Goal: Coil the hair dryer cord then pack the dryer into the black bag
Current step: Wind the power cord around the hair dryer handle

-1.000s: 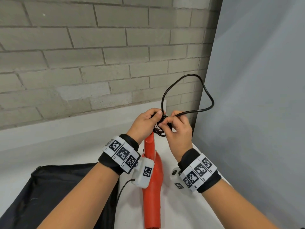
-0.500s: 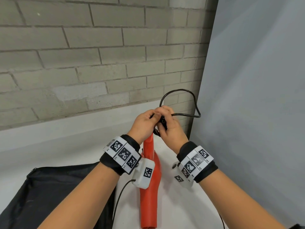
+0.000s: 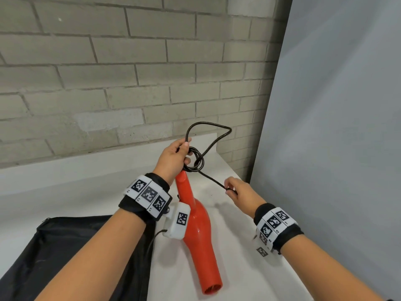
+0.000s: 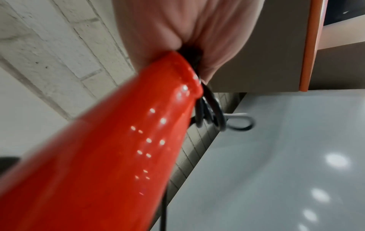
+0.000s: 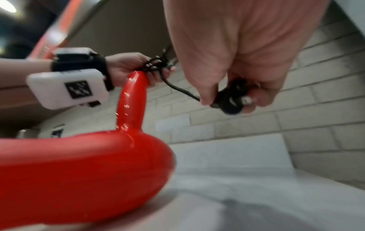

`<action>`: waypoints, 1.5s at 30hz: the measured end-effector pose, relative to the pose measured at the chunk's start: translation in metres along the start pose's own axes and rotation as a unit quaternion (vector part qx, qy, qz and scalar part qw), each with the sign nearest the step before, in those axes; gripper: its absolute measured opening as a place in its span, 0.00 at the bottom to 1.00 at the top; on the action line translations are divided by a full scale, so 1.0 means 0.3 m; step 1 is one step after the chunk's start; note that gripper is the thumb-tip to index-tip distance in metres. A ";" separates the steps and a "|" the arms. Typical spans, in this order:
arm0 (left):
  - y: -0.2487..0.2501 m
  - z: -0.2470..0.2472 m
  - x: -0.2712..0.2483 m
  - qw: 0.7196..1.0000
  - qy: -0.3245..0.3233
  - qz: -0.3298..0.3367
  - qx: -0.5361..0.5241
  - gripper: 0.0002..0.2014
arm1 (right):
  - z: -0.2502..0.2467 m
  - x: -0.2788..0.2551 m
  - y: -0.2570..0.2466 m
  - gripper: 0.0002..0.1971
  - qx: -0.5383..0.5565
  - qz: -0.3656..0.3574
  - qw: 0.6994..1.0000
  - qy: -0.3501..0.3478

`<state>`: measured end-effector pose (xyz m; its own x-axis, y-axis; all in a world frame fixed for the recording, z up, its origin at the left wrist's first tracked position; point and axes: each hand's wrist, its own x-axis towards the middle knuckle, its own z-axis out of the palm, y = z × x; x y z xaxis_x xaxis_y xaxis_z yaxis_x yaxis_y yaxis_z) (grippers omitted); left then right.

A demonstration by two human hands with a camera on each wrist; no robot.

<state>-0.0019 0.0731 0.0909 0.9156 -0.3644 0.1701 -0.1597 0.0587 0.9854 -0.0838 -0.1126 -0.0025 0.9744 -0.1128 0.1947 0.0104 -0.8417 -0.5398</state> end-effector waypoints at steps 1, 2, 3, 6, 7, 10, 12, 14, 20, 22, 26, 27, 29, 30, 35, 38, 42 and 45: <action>0.002 -0.006 -0.004 1.000 -0.012 0.005 -0.013 0.11 | 0.006 0.004 0.026 0.04 -0.024 0.032 0.998 -0.041; 0.003 -0.009 -0.010 0.999 -0.024 0.012 -0.024 0.11 | 0.015 0.006 0.046 0.06 -0.057 0.060 0.993 -0.086; 0.005 -0.010 -0.017 0.999 -0.034 0.018 -0.032 0.11 | 0.024 0.005 0.057 0.07 -0.090 0.088 0.983 -0.133; 0.011 -0.006 -0.038 0.997 -0.048 0.025 -0.053 0.10 | 0.036 0.001 0.041 0.06 -0.131 0.129 0.961 -0.206; 0.012 -0.005 -0.043 0.997 -0.052 0.027 -0.055 0.10 | 0.031 0.003 0.018 0.08 -0.121 0.122 0.965 -0.195; 0.014 0.003 -0.052 0.996 -0.066 0.034 -0.053 0.08 | 0.002 0.015 -0.078 0.19 0.014 0.055 0.990 -0.128; 0.013 0.010 -0.053 0.996 -0.072 0.040 -0.046 0.08 | -0.013 0.021 -0.153 0.22 0.095 0.013 0.990 -0.106; 0.015 0.018 -0.056 0.995 -0.081 0.042 -0.044 0.09 | -0.010 0.028 -0.205 0.22 0.152 -0.012 0.985 -0.079; 0.029 0.038 -0.065 0.993 -0.107 0.046 -0.024 0.13 | 0.002 0.057 -0.233 0.10 0.259 0.002 0.965 0.040; 0.032 0.034 -0.070 0.992 -0.111 0.049 -0.016 0.11 | 0.009 0.072 -0.185 0.09 0.222 0.052 0.973 0.045; 0.033 0.020 -0.075 0.989 -0.137 0.052 0.002 0.13 | 0.037 0.076 -0.041 0.09 0.066 0.140 0.987 -0.049; 0.032 0.017 -0.074 0.989 -0.138 0.053 0.009 0.14 | 0.041 0.069 -0.019 0.09 0.044 0.152 0.985 -0.065; 0.030 0.017 -0.071 0.989 -0.135 0.059 0.022 0.14 | 0.041 0.062 -0.002 0.08 -0.004 0.161 0.984 -0.081; 0.030 0.019 -0.071 0.988 -0.134 0.064 0.031 0.14 | 0.038 0.059 -0.006 0.08 -0.022 0.141 0.986 -0.081; 0.033 0.037 -0.069 0.984 -0.137 0.084 0.070 0.14 | -0.001 0.031 -0.127 0.16 0.138 -0.036 0.985 -0.100; 0.035 0.035 -0.070 0.986 -0.134 0.074 0.065 0.13 | -0.009 0.027 -0.163 0.12 0.221 -0.030 0.972 -0.067; 0.037 0.034 -0.074 0.990 -0.113 0.059 0.068 0.10 | -0.018 0.051 -0.143 0.15 0.268 0.012 0.963 -0.040; 0.037 0.023 -0.072 0.987 -0.116 0.056 0.094 0.08 | -0.052 0.052 -0.131 0.15 0.223 0.008 0.974 -0.039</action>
<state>-0.0259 0.0753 0.0982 0.7827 -0.5694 0.2513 -0.3406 -0.0540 0.9386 -0.0724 -0.0896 0.0344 0.9890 -0.0696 0.1302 0.0747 -0.5252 -0.8477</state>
